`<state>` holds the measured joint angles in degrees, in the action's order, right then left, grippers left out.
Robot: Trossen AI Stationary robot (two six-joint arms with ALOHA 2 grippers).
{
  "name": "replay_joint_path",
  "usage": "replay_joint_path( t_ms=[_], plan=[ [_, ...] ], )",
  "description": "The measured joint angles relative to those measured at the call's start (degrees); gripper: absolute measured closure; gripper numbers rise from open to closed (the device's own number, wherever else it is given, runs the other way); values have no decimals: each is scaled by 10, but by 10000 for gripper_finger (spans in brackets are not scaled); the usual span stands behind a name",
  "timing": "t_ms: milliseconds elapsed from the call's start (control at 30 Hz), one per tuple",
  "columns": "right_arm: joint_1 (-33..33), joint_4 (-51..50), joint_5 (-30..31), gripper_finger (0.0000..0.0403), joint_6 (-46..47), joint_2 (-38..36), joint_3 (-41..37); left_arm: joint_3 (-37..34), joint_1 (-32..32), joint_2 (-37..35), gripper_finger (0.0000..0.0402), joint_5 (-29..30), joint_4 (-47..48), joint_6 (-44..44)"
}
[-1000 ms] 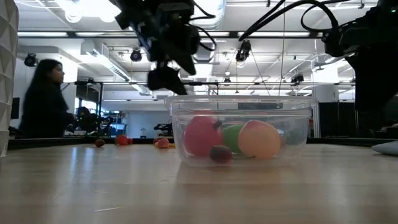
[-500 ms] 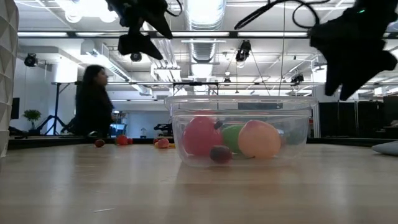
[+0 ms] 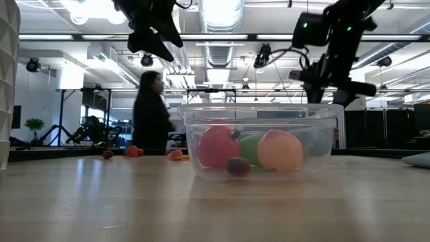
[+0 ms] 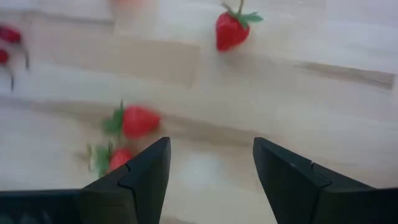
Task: Pick and placing Produce into tupperware
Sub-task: Put the red strawberry into the transparent bin
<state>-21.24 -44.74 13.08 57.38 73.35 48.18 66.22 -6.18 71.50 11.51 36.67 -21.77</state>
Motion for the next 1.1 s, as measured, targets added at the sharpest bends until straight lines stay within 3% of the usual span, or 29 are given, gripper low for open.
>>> replay_joint_path(
  t_ms=[233, 433, 800, 1100],
  plan=[
    [-97, 82, -78, 181, -36, 68, 0, 1, -50, -8, 128, 5, 23, 54],
    [-125, 93, -85, 181, -45, 147, 24, 1, -88, -23, 128, -4, 34, 105],
    [-129, 41, -39, 181, -73, 256, 121, 2, -126, -34, 128, -4, 29, 162],
    [-138, -28, 28, 181, -82, 270, 161, 1, -138, -32, 128, -3, 6, 162]
  ],
)
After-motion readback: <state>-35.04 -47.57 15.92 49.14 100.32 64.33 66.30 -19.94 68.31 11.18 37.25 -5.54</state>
